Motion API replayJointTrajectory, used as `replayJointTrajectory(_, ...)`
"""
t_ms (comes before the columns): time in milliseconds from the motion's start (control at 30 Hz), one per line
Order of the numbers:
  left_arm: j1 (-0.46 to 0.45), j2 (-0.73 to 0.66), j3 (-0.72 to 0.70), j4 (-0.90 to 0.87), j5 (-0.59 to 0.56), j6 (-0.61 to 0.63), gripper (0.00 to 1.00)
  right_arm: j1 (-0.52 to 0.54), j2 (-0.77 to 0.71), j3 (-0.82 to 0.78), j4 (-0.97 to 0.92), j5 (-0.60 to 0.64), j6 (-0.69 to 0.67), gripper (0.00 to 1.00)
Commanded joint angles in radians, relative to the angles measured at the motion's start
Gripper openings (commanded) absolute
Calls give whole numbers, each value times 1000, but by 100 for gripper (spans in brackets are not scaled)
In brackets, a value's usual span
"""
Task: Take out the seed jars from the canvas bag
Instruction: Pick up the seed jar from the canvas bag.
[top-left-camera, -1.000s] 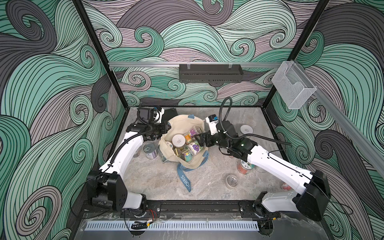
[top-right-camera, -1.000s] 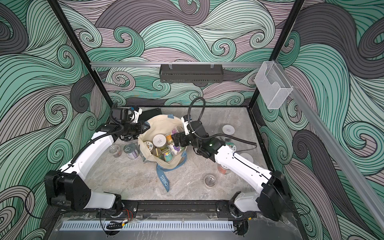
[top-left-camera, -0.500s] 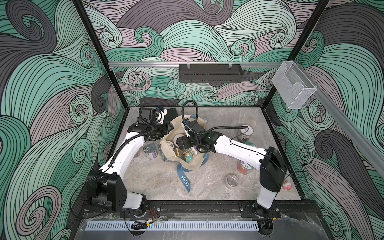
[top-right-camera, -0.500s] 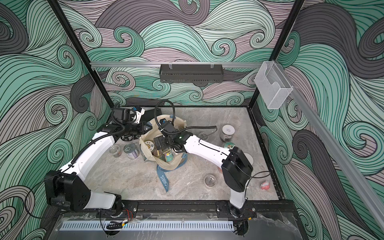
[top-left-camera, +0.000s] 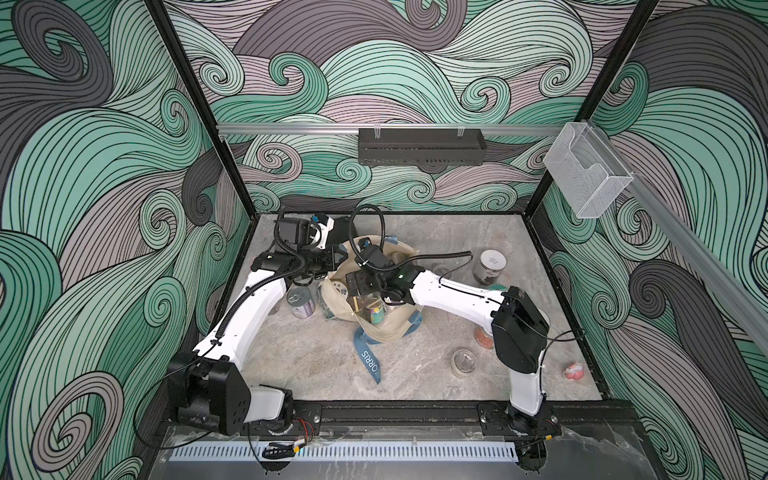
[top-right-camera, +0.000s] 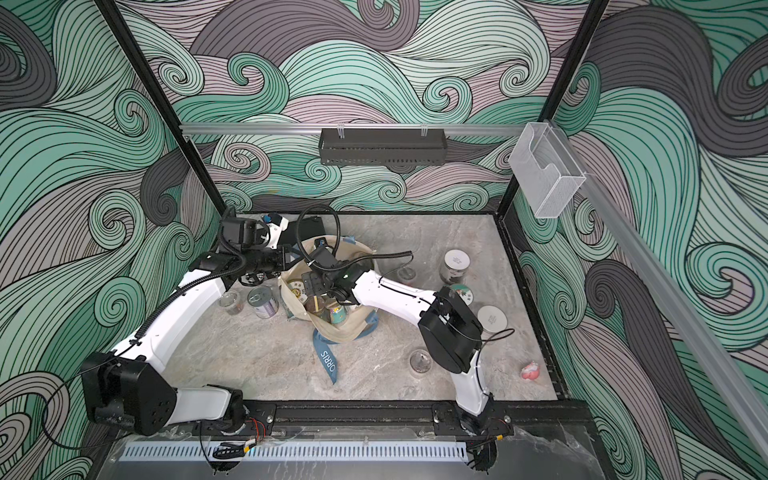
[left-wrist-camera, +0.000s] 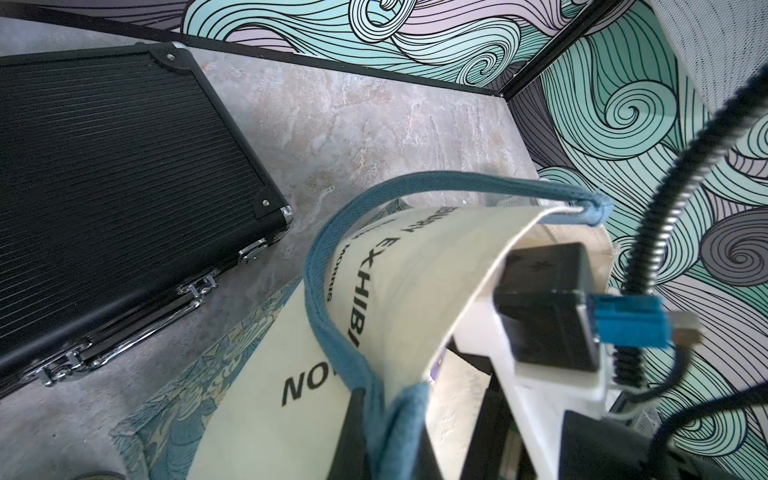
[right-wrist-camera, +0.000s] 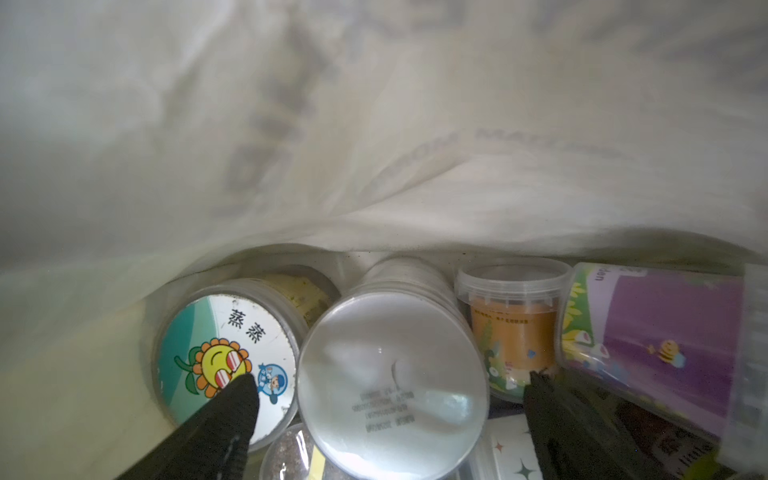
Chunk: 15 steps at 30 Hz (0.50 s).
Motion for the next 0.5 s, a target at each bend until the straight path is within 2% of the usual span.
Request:
replayJointTrajectory(0, -10, -42, 18, 109, 84, 3, 0, 12, 40, 23, 31, 32, 44, 99)
replayJointTrajectory(267, -11, -34, 21, 106, 84, 3, 0, 12, 91, 30, -40, 140, 116, 99)
replayJointTrajectory(467, -11, -34, 21, 105, 84, 2, 0, 2, 112, 30, -40, 139, 114, 99)
